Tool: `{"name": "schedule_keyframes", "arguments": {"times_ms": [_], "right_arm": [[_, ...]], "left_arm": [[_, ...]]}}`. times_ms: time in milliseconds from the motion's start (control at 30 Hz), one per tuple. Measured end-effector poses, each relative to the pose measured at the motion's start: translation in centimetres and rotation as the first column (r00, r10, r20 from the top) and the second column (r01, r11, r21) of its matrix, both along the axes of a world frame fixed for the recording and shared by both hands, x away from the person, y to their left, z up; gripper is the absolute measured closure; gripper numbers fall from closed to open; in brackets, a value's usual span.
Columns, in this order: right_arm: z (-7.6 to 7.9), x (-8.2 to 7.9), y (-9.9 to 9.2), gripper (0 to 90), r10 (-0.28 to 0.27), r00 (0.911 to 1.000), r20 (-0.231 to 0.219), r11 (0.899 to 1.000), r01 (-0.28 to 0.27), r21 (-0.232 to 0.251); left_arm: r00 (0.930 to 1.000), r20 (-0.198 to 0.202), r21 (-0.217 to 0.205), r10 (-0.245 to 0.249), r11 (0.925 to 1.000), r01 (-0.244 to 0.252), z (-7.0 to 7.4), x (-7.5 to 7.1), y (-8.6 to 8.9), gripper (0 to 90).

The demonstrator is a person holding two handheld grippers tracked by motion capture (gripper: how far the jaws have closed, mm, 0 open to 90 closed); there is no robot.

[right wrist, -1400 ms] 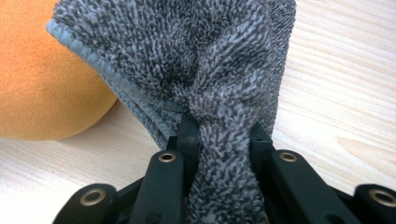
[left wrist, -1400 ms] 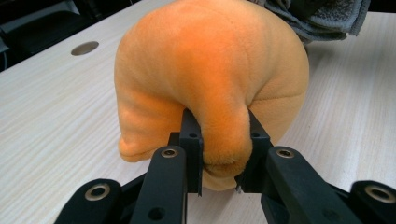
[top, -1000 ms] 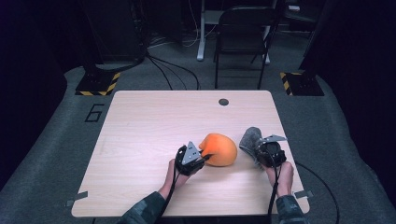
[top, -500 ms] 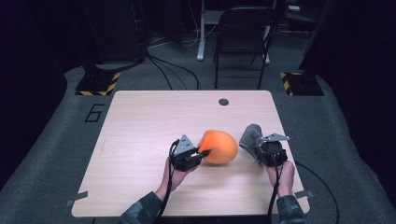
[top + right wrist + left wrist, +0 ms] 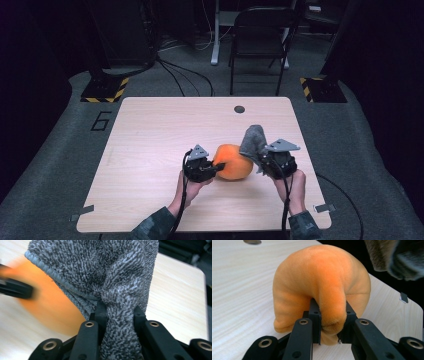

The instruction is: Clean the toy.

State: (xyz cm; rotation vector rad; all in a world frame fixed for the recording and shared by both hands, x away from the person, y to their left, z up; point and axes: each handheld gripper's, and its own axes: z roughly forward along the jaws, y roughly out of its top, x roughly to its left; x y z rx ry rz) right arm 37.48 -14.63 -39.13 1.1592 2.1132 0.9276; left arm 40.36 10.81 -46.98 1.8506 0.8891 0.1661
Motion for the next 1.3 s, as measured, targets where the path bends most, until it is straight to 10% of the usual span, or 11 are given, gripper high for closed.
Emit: {"name": "schedule_keyframes", "arguments": {"times_ms": [333,900,1300], "right_arm": [[-2.7,0.0,6.8,74.3,0.085,0.9964,0.0,0.982,-0.084,-0.172],[-5.6,1.6,1.5,74.3,-0.025,0.9935,-0.111,0.993,0.012,-0.117],[-9.0,4.0,-0.4,74.2,-0.091,0.9694,-0.228,0.987,0.057,-0.151]], "left_arm": [[0.9996,-0.027,0.0,0.0,1.0,0.0,-0.9,0.2,0.0,76.1],[0.9996,-0.023,-0.008,-0.018,0.9998,0.017,-1.0,0.2,-0.2,75.6],[0.9997,-0.021,-0.01,-0.016,0.9998,0.015,-1.0,0.2,-0.2,75.3]]}}
